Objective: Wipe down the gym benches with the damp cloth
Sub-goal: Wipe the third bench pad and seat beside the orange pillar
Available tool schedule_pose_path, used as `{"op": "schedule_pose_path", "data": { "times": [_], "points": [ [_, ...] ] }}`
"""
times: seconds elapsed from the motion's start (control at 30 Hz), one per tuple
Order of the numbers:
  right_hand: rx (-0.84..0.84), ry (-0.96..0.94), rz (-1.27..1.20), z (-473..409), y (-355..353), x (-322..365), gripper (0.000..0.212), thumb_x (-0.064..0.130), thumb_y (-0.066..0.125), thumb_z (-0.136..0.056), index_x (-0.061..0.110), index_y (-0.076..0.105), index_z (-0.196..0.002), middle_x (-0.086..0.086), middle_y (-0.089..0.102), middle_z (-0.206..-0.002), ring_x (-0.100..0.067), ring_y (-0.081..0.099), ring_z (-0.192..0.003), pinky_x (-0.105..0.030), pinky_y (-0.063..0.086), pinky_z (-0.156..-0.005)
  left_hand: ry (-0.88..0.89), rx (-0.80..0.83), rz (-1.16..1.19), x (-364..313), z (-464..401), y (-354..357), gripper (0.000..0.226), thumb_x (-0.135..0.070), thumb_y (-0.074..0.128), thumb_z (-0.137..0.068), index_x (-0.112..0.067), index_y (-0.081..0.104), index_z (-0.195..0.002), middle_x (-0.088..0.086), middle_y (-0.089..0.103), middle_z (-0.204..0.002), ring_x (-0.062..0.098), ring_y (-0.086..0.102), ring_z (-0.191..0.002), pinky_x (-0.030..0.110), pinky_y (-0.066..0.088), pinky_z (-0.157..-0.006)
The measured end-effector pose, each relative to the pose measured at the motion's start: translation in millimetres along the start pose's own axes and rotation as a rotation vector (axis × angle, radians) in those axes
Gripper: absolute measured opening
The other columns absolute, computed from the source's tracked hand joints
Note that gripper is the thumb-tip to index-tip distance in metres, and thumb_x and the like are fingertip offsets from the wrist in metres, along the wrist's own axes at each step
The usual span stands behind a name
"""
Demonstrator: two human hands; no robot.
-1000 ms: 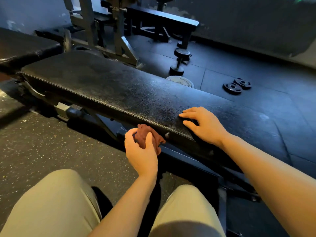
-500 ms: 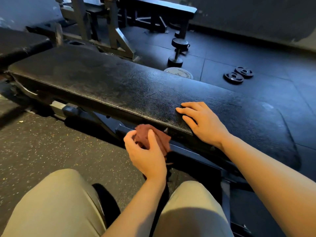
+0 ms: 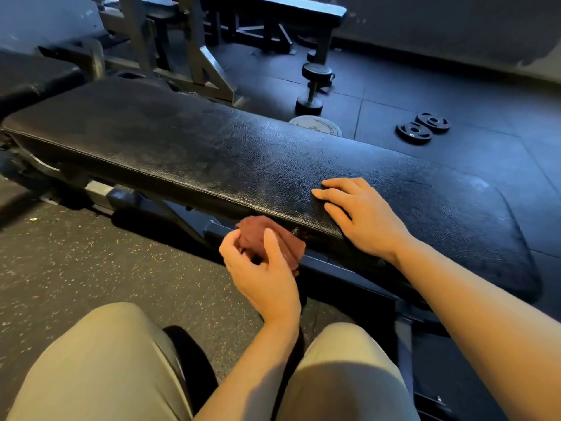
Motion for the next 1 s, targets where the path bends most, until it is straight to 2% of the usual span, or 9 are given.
{"op": "schedule_pose_path", "data": {
  "times": [0.1,0.27,0.33,0.47,0.57,0.7,0.77,0.93,1.0],
  "points": [
    [-0.002,0.003,-0.003,-0.5,-0.3,-0.2,0.04,0.033,0.041,-0.096,0.02,0.062,-0.128,-0.002,0.057,-0.132,-0.027,0.049,-0.116,-0.036,0.034,-0.104,0.017,0.125,-0.001,-13.6,12.7,18.0,0.027,-0.019,0.067,-0.088,-0.023,0.054,-0.111,0.0,0.065,-0.102,0.011,0.063,-0.09,0.024,0.05,-0.08],
    [0.001,0.002,-0.009,0.1,-0.5,-0.1,0.041,0.034,0.04,-0.096,0.021,0.061,-0.129,-0.001,0.056,-0.133,-0.025,0.047,-0.118,-0.036,0.034,-0.104,-0.061,0.346,0.075,-8.6,42.6,42.3,0.027,-0.024,0.07,-0.083,-0.028,0.052,-0.101,-0.007,0.067,-0.091,0.008,0.066,-0.085,0.04,0.056,-0.075],
    [-0.001,0.005,-0.021,-0.2,-0.2,-1.3,0.041,0.034,0.04,-0.096,0.023,0.061,-0.129,-0.001,0.056,-0.133,-0.025,0.047,-0.118,-0.035,0.034,-0.104,-0.079,0.312,0.077,-3.1,31.6,33.1,0.025,-0.022,0.07,-0.085,-0.026,0.051,-0.099,-0.004,0.065,-0.089,0.01,0.066,-0.082,0.04,0.056,-0.074],
    [-0.002,0.008,-0.016,-0.1,0.9,-3.5,0.04,0.035,0.039,-0.096,0.025,0.061,-0.129,0.0,0.056,-0.132,-0.025,0.048,-0.117,-0.038,0.036,-0.103,-0.11,0.085,0.091,5.9,-4.2,1.5,0.021,-0.014,0.067,-0.089,-0.024,0.05,-0.095,-0.003,0.062,-0.086,0.008,0.061,-0.076,0.03,0.052,-0.072],
    [-0.002,0.007,-0.013,-1.1,0.9,-3.1,0.04,0.035,0.04,-0.096,0.024,0.061,-0.129,0.0,0.056,-0.132,-0.026,0.048,-0.118,-0.039,0.036,-0.103,-0.115,0.088,0.122,4.2,-4.7,10.6,0.019,-0.01,0.067,-0.088,-0.019,0.051,-0.092,-0.008,0.062,-0.081,0.005,0.06,-0.071,0.028,0.051,-0.07],
    [0.004,0.009,-0.008,-0.4,1.5,-3.0,0.041,0.035,0.039,-0.096,0.024,0.061,-0.129,-0.001,0.056,-0.133,-0.026,0.048,-0.118,-0.041,0.037,-0.103,-0.115,0.42,0.048,4.0,51.3,43.7,0.027,-0.011,0.075,-0.079,-0.023,0.054,-0.09,-0.012,0.064,-0.074,0.004,0.061,-0.068,0.019,0.048,-0.065],
    [0.004,0.01,-0.022,0.3,1.3,-2.9,0.042,0.037,0.038,-0.097,0.025,0.06,-0.129,0.0,0.056,-0.133,-0.025,0.048,-0.119,-0.04,0.037,-0.103,-0.133,0.498,0.031,8.6,70.8,46.4,0.025,-0.022,0.075,-0.075,-0.031,0.056,-0.089,-0.01,0.065,-0.078,0.009,0.063,-0.074,0.022,0.051,-0.065],
    [-0.004,0.009,-0.027,0.6,1.6,-4.1,0.042,0.038,0.038,-0.097,0.025,0.061,-0.129,0.0,0.056,-0.132,-0.025,0.048,-0.118,-0.038,0.036,-0.104,0.052,0.169,-0.007,-3.3,20.3,9.4,0.029,-0.027,0.069,-0.079,-0.022,0.061,-0.106,0.002,0.064,-0.098,0.017,0.06,-0.084,0.009,0.043,-0.06],
    [-0.007,0.008,-0.021,0.2,1.8,-3.8,0.039,0.034,0.04,-0.097,0.024,0.061,-0.129,-0.001,0.056,-0.132,-0.026,0.048,-0.118,-0.038,0.037,-0.103,0.074,0.121,-0.019,-6.0,4.3,7.8,0.031,-0.022,0.07,-0.082,-0.017,0.06,-0.111,0.004,0.065,-0.101,0.016,0.062,-0.086,0.012,0.046,-0.063]
  ]
}}
Point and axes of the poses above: each hand's wrist, its own z-axis away from the middle knuckle, its own y-axis out of the palm, x = y × z, the point moved 9 cm from there along -z, towards the middle knuckle
